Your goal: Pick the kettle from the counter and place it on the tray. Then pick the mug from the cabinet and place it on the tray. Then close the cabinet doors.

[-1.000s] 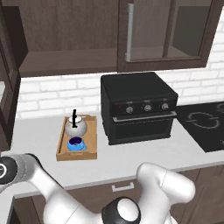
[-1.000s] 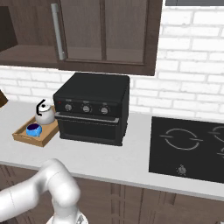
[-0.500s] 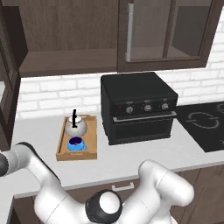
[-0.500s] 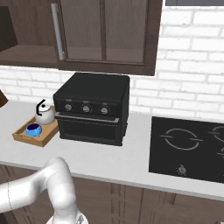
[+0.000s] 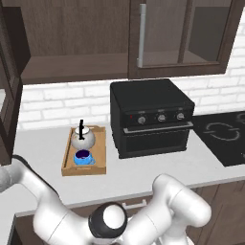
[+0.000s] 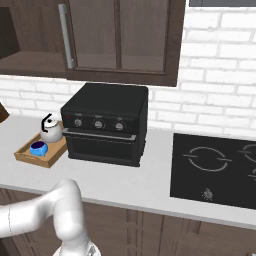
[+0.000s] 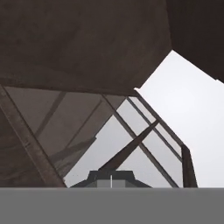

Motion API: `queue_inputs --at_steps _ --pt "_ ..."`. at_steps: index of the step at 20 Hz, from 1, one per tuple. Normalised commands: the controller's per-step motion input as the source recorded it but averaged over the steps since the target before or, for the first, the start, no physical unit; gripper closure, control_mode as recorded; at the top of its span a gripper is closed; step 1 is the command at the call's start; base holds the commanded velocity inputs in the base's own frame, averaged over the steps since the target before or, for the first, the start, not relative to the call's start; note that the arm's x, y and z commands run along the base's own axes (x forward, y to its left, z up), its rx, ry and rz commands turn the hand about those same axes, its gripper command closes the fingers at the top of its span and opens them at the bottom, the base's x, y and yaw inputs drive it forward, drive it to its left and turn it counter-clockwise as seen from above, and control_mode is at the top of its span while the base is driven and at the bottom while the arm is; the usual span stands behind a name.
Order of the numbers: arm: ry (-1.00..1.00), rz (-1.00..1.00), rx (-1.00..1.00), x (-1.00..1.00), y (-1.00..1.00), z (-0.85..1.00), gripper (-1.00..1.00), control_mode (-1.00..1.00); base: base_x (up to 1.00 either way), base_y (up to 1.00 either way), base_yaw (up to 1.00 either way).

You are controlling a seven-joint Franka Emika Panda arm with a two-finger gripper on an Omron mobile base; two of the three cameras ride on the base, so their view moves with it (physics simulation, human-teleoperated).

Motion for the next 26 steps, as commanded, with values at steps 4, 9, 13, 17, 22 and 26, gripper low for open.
queue_inputs --at_steps 4,9,13,17,22,26 --pt "0.00 -0.07 0.12 -0.01 -0.50 0.42 1.00 -1.00 0.00 0.00 0.00" --pt "0.00 -0.04 0.06 0.00 -0.86 0.31 1.00 -1.00 0.00 0.00 0.00" --pt "0.00 -0.02 0.04 0.00 -1.00 0.32 1.00 -1.00 0.00 0.00 0.00" --pt "0.00 -0.01 0.04 0.00 -1.00 0.40 1.00 -1.00 0.00 0.00 0.00" --pt "0.03 0.00 0.01 0.01 -1.00 0.40 1.00 -1.00 0.00 0.00 0.00" --pt "0.26 0.01 0.00 0.27 -0.97 0.42 1.00 -1.00 0.00 0.00 0.00"
